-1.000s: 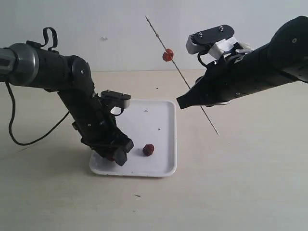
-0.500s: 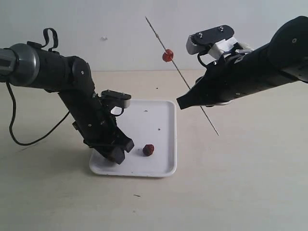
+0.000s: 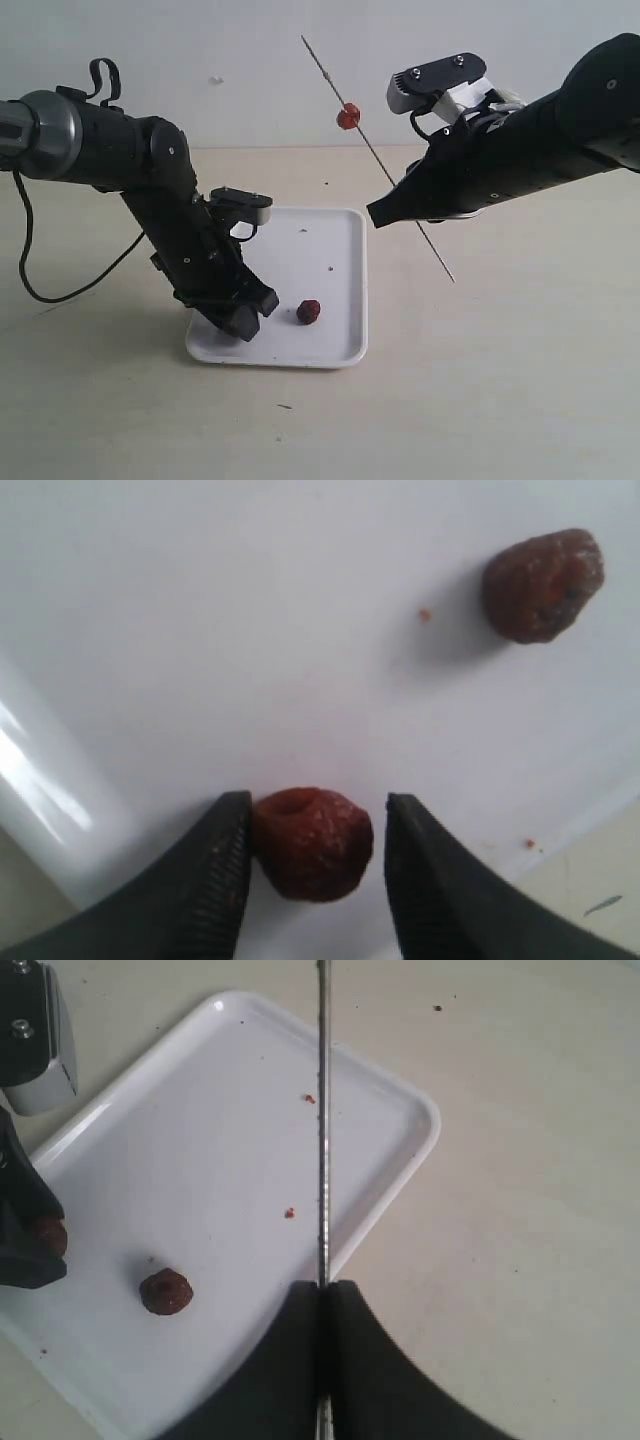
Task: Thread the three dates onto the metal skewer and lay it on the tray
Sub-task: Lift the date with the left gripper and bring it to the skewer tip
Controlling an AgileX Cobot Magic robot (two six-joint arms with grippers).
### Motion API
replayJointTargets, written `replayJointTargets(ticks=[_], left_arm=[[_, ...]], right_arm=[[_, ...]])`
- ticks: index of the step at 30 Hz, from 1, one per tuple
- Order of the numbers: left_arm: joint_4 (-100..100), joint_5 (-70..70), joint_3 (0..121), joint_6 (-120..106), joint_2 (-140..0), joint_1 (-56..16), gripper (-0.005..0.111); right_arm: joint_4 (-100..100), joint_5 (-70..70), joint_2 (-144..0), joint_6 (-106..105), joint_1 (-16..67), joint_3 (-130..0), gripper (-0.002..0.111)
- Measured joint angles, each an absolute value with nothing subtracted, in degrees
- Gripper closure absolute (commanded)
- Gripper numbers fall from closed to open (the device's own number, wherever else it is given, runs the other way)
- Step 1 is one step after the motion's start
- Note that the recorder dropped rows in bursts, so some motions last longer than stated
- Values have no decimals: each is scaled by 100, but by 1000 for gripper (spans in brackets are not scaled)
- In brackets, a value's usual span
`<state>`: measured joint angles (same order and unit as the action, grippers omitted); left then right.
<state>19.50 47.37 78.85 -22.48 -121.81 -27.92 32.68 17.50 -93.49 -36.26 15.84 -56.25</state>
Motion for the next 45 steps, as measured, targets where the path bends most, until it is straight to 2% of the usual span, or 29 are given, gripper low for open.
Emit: replayJointTargets(ticks=[7,13,25,30,40,45], left_arm=[[1950,4785,7885,-2206,-12181,-2792,64],[1950,4858,7885,-2206,-12181,-2792,79],[2257,4938,7876,-2267,-12154,-2769,78],[3209,4903,7864,-2701,-11725,-2306,78],[7377,4939,7864,-4716,-11607,-1046,78],[8414,4939,7864,-5244,-11607,-805,78]], right_arm=[[3268,1753,-9349,-3626,1584,-5625,108],[3268,1778,-9349,-3626,1584,-5625,108],[3268,1897,-9349,-3626,1584,-5625,108],[3268,2144,-9349,-3626,1584,-5625,108],[3279,2851,-9349,-3626,1584,-5625,108],[3383,3590,-9549,-3614,1584,-5625,108]])
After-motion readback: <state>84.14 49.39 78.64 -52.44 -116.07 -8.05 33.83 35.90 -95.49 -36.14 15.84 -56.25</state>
